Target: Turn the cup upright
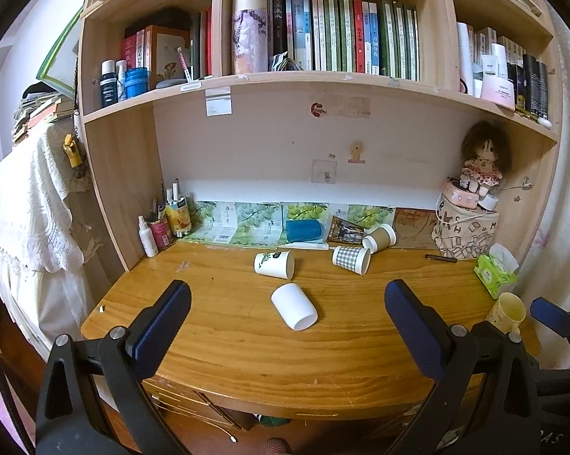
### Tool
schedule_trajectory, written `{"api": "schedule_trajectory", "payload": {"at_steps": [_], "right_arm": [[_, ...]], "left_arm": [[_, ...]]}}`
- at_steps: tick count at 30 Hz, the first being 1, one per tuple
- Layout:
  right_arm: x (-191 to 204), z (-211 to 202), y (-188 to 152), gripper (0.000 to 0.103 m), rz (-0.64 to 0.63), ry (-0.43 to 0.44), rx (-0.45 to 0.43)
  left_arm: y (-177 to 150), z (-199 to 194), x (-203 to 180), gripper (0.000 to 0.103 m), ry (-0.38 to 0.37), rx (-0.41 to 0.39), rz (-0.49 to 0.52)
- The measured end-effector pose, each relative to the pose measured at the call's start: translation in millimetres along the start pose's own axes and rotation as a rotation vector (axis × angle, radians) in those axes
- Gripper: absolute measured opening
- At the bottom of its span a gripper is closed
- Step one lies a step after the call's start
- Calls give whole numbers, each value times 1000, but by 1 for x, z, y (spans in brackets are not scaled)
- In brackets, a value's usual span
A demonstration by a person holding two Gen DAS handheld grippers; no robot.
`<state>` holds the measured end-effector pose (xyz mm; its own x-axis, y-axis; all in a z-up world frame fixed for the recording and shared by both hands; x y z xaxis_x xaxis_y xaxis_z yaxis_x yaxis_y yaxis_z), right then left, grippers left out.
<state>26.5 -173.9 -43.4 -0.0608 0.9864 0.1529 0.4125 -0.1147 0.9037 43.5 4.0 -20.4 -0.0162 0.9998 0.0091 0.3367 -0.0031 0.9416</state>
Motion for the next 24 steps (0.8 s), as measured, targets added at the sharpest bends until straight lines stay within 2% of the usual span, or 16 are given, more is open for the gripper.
{"api": "schedule_trajectory", "payload": {"at_steps": [9, 17, 24], "right_arm": [[8, 39, 12, 103, 14, -13, 26], [26, 87, 33, 103, 27, -58, 38], [43, 134, 42, 103, 54, -93, 115]], "left_arm": [[12, 43, 15, 102, -21, 26, -2], [35, 100, 32, 102, -71, 35, 2], [46, 156, 46, 102, -144, 111, 16]]}}
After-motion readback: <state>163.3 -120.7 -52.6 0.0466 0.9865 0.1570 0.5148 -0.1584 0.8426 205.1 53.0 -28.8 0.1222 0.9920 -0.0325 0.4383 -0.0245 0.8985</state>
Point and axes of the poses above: each gripper's, at about its wrist camera, not at the fingertips, and z roughly the way its jaws point, x to its left, y to its top, the point moved 2 cm from there along z, roughly the way its jaws point, and after that the axes turned 8 degrees about -x, right-handed, at the moved point
